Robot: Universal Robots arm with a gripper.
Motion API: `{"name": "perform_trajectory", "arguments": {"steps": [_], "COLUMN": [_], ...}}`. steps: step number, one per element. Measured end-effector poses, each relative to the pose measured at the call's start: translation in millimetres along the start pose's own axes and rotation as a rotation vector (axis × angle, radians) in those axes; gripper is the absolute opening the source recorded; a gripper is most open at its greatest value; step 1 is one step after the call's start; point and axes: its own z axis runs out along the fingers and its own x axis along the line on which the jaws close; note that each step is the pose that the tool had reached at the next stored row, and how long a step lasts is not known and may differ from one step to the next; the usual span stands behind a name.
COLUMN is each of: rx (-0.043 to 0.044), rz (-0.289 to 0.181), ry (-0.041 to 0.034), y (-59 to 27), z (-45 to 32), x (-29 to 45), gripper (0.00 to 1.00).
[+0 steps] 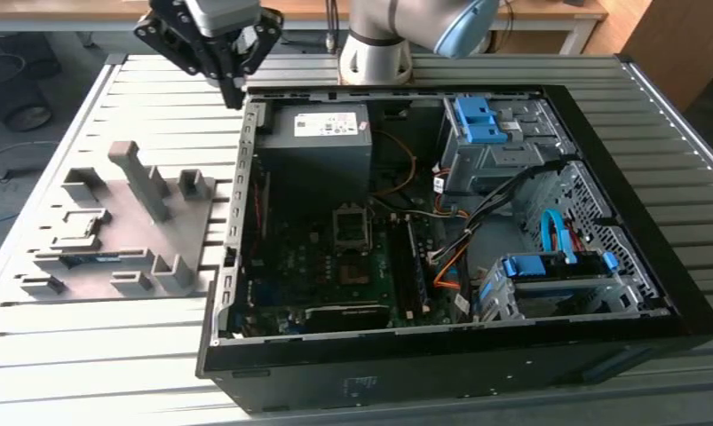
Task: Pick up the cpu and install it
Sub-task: 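Reach for the cpu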
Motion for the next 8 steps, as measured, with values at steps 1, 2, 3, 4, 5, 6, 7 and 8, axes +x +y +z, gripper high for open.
{"name": "perform_trajectory", "arguments": {"steps": [1,2,3,4,5,6,7,8], "rx": [-0.0001,-0.0002,-0.0002,-0.0001,-0.0002,-0.0002,-0.0002,-0.0003], "rz": [0.000,0.000,0.000,0.000,0.000,0.000,0.000,0.000], "ry": [-0.0009,-0.0017,-0.0022,-0.0025,-0.0028,-0.0031,-0.0033,-0.0035], "y": [-0.3,-0.6,-0.8,-1.1,-1.3,-1.5,-1.7,-1.9], "z": [-0.1,-0.3,-0.5,-0.7,-0.8,-0.9,-1.0,-1.1], "x": [4.1,8.4,12.1,15.5,18.4,21.4,24.3,27.1], "gripper": [0.10,0.10,0.10,0.10,0.10,0.10,0.10,0.10]}}
